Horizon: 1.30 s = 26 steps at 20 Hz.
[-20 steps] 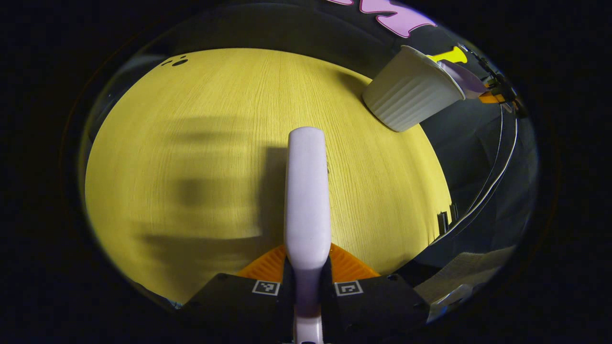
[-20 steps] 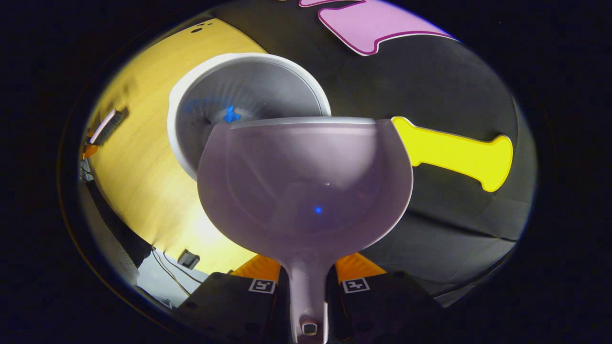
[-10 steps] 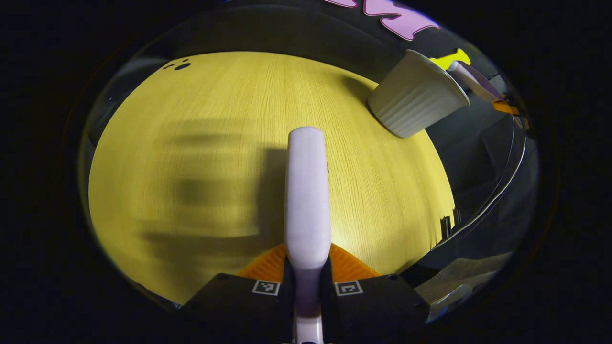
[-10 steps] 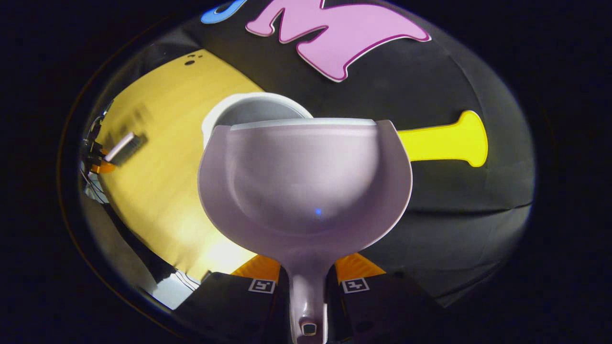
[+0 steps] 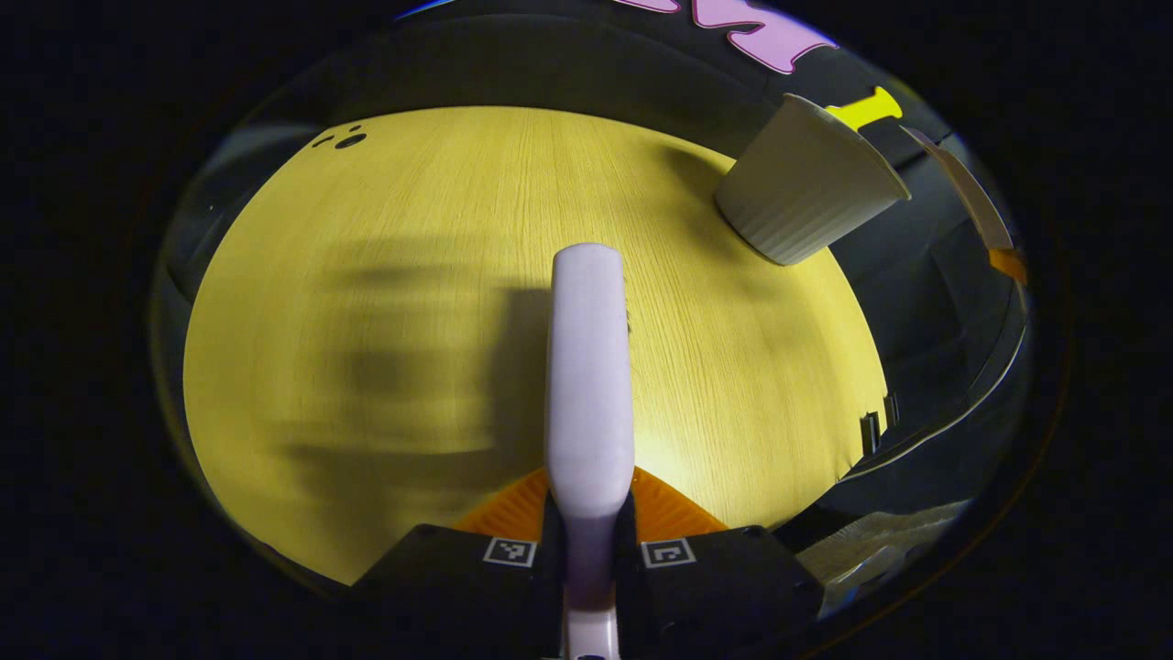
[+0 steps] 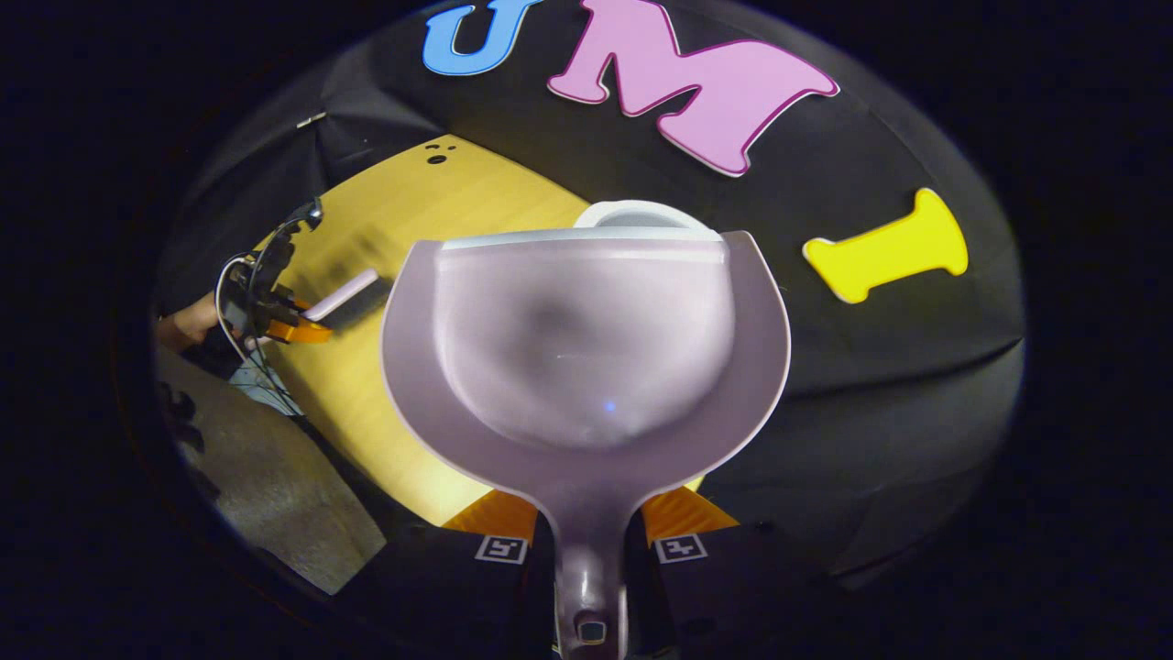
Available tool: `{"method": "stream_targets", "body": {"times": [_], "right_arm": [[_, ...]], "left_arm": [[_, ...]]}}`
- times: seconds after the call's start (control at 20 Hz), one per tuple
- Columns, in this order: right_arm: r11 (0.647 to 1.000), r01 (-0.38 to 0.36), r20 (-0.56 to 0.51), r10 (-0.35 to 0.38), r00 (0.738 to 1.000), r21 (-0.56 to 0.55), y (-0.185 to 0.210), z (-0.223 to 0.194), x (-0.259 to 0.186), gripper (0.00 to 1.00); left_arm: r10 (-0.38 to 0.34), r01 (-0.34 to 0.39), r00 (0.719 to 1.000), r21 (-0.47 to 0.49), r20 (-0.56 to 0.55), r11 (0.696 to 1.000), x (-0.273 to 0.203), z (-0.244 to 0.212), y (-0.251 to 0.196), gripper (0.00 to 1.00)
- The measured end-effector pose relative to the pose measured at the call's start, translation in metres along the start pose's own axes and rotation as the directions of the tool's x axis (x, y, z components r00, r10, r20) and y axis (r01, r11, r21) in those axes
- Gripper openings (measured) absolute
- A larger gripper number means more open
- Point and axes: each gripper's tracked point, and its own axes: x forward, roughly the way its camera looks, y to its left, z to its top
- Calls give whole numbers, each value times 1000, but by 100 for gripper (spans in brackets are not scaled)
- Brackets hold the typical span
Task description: Pick up the small broom and dustpan from the desktop, sweep the trash into the dustpan with the broom, and then empty the trash into the garbage bin.
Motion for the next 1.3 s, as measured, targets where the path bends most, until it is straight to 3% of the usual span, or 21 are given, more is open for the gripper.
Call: {"method": "stream_targets", "body": {"times": [0.25, 0.45, 0.5, 0.6, 0.75, 0.9, 1.05, 1.15, 1.3], "right_arm": [[980, -147, -30, 153, 988, 137, 99, -44, 50, 35], [967, -181, -93, 200, 975, 181, 144, -81, 107, 31], [964, -178, -105, 202, 974, 198, 150, -88, 120, 35], [958, -163, -125, 197, 972, 237, 155, -102, 143, 31], [946, -137, -139, 184, 973, 294, 154, -118, 163, 39], [938, -123, -158, 182, 971, 324, 155, -128, 179, 35], [930, -116, -156, 180, 971, 349, 156, -131, 182, 40], [932, -108, -165, 174, 971, 347, 156, -136, 184, 36], [930, -123, -152, 185, 971, 347, 156, -136, 176, 42]], "left_arm": [[28, -28, 1000, -1, -5, 1000, 1, 1, 8, 27], [57, -57, 998, 20, -1, 998, 4, 6, 17, 27], [74, -74, 997, 38, -1, 997, 6, 9, 20, 27], [103, -103, 995, 69, 7, 992, 8, 12, 24, 27], [131, -132, 991, 93, 19, 987, 18, 20, 31, 27], [159, -160, 987, 126, 19, 979, 26, 26, 37, 28], [193, -194, 981, 166, 18, 967, 33, 29, 43, 28], [212, -213, 977, 186, 26, 959, 32, 30, 43, 30], [224, -224, 974, 201, 26, 954, 29, 25, 42, 34]]}}
